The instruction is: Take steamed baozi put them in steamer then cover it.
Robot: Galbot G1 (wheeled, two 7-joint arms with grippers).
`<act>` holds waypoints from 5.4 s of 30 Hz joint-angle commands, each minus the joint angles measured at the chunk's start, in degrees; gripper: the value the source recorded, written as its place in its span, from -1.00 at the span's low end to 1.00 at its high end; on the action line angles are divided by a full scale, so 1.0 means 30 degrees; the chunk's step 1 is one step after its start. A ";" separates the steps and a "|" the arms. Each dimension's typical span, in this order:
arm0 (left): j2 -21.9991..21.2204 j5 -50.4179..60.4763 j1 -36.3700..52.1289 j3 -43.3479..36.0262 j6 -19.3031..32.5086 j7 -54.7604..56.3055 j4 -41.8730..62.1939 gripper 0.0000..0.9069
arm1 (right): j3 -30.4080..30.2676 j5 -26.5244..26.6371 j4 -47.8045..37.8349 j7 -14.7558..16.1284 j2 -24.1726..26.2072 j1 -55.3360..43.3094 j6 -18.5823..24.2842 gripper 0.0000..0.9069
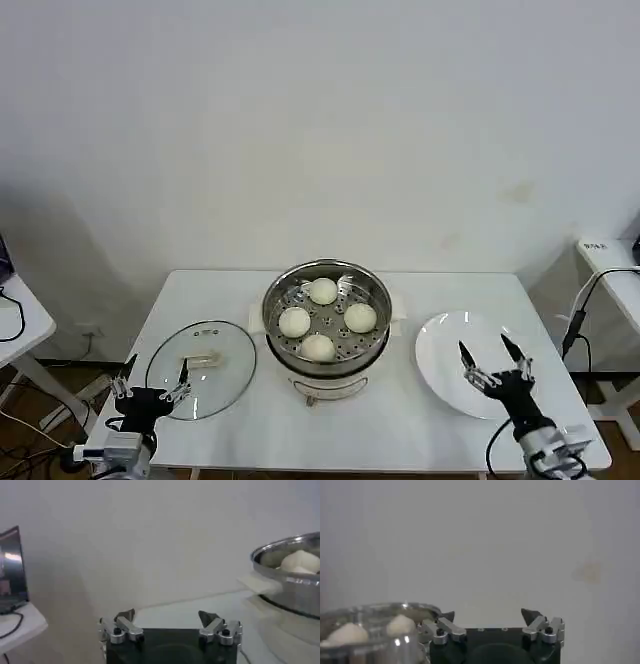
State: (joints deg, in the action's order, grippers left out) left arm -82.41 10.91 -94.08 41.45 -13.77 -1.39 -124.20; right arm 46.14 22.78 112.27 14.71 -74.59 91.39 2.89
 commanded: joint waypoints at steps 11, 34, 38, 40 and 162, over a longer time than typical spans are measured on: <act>0.3874 1.8623 0.0385 -0.2879 0.1821 0.2204 0.4624 1.00 | 0.0268 -0.1005 0.1018 -0.2749 -0.1147 0.0201 -0.1026 1.00; 0.3917 1.9733 0.5233 -0.4140 0.2477 0.2433 1.0191 1.00 | 0.0620 -0.1815 0.0159 -0.2855 -0.1166 -0.0620 -0.1424 1.00; 0.3990 1.9843 0.5836 -0.4324 0.2459 0.2638 1.0597 1.00 | 0.0678 -0.1916 -0.0031 -0.2837 -0.1198 -0.0611 -0.1255 1.00; 0.4037 2.0147 0.6049 -0.4404 0.2474 0.2724 1.0781 1.00 | 0.0708 -0.1935 0.0035 -0.2815 -0.1256 -0.0579 -0.1267 1.00; 0.5823 2.0546 0.7593 -0.6265 -0.3146 -0.3062 -0.1913 -1.00 | -0.0287 -0.3712 -0.0424 -0.3268 -0.1972 0.0269 0.0516 1.00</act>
State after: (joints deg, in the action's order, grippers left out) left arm -64.82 71.68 -75.73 34.94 -15.40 -2.91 -116.93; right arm 44.86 12.01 110.83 5.28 -80.56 91.25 4.44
